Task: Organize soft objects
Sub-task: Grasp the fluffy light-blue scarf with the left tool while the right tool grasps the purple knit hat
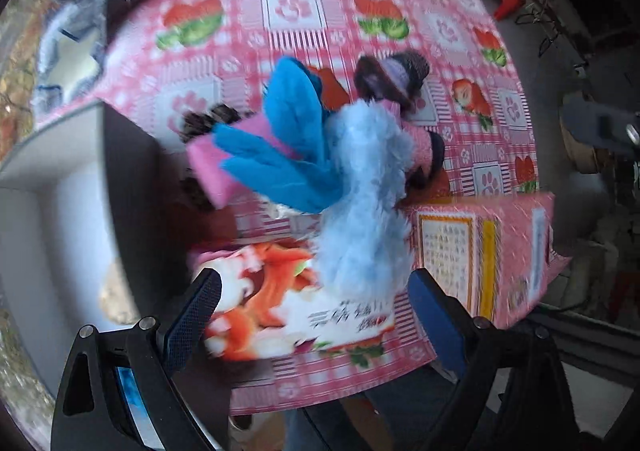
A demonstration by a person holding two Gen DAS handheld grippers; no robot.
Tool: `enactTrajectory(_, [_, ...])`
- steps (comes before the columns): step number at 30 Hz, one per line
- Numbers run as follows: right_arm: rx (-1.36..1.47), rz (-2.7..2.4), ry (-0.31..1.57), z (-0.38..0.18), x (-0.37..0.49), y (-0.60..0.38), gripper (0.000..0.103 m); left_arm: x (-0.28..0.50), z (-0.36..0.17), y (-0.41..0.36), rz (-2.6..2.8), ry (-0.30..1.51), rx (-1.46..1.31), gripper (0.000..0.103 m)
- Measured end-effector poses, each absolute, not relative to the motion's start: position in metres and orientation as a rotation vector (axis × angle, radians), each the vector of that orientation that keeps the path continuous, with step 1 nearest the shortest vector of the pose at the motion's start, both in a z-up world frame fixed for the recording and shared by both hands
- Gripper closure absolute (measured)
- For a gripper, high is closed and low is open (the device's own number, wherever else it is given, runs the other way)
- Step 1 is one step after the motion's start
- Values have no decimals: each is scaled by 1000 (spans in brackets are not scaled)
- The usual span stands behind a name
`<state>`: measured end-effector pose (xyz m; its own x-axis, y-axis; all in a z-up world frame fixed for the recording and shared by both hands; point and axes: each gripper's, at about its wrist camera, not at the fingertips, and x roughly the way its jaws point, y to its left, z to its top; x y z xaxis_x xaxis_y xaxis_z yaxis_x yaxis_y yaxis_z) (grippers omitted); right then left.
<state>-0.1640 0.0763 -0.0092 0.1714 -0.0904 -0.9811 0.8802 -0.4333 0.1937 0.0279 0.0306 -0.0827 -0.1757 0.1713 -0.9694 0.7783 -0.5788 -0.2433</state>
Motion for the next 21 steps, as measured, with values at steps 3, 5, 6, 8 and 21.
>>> enactTrajectory(3, [1618,-1384,767,-24,-180,83,0,15,-99,30,-1765,1115,1698,7])
enactTrajectory(5, [1644,-1371,760,-34,-188,86,0,6,-106,29,-1746,1110,1733,7])
enactTrajectory(6, [1654,-1365,758,-38,-191,86,0,1,-111,29,-1734,1102,1750,7])
enactTrajectory(8, [1674,-1350,760,-47,-197,87,0,-7,-119,28,-1702,1100,1782,7])
enactTrajectory(21, [1709,-1254,784,-93,-214,60,0,-12,-108,13,-1657,1189,1693,79])
